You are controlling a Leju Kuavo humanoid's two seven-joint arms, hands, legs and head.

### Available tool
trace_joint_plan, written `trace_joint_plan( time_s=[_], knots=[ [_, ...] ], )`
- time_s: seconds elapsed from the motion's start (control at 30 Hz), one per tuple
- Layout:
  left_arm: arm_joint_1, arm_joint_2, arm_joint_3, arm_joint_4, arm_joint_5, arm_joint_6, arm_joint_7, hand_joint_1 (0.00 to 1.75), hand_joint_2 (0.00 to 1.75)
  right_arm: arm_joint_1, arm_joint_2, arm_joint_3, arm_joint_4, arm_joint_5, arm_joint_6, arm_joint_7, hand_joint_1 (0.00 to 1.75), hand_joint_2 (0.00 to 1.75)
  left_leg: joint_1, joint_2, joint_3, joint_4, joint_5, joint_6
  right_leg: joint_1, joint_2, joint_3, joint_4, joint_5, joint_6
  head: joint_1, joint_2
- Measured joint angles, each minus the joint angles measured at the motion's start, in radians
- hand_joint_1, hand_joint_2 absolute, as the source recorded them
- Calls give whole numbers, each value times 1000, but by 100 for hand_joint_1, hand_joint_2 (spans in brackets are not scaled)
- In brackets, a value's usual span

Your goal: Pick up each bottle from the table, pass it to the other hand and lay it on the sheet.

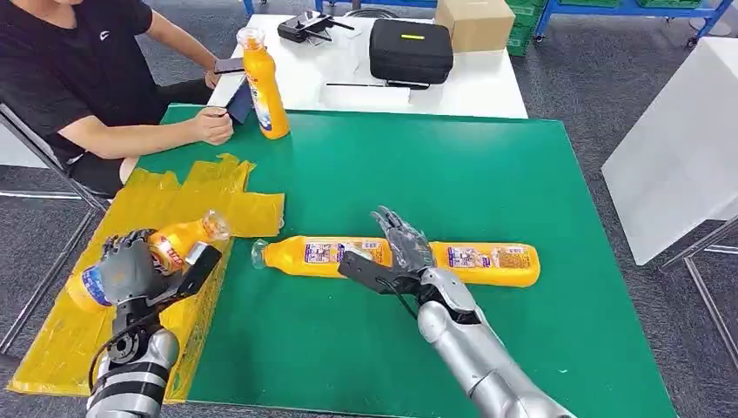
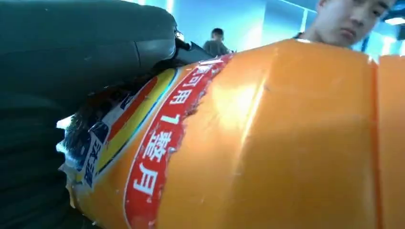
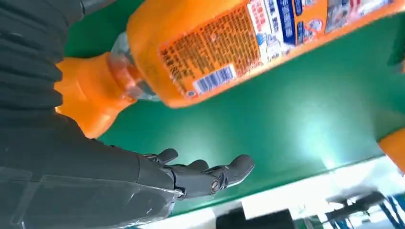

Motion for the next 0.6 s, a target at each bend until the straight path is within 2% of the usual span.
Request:
trace_joint_plan(
  time_s=[0.1,0.3,0.33,0.37,0.4,0.43,0.47,0.6],
  knots=[
    [-14,7,0,36,19,0,-45,115,175,-11,10,0,36,5,0,0,0,175,0,0,0,0,0,0,0,0,-1,0,0,0,0,0],
    [-21,10,-1,71,21,0,-58,115,175,-22,19,0,74,5,0,0,0,175,0,0,-1,0,0,0,0,0,-1,0,0,0,0,0],
    [-21,11,-1,74,21,0,-58,28,175,-23,20,0,78,5,0,0,0,175,0,0,-1,0,0,0,0,0,-2,0,0,0,0,0],
    [-22,11,-1,77,21,0,-58,31,175,-23,21,0,81,5,-1,0,0,175,0,0,-1,0,0,0,0,0,-2,0,0,0,0,0],
    [-23,12,-1,81,21,0,-58,105,175,-23,22,0,84,5,-1,0,0,175,0,0,-1,0,0,0,0,0,-2,0,0,0,0,0],
    [-24,13,-2,83,21,0,-58,169,175,-24,23,0,87,5,-1,0,0,175,0,0,-1,0,0,0,0,0,-2,0,0,0,0,0],
    [-24,14,-2,85,22,0,-61,175,175,-25,24,0,89,5,-1,0,0,175,0,0,-1,0,0,0,0,0,-2,0,0,0,0,0],
    [-60,21,-25,167,85,-5,-161,175,175,-38,26,0,113,16,-2,0,0,175,0,-1,-2,0,0,0,0,-1,-2,0,0,0,0,0]
  ],
)
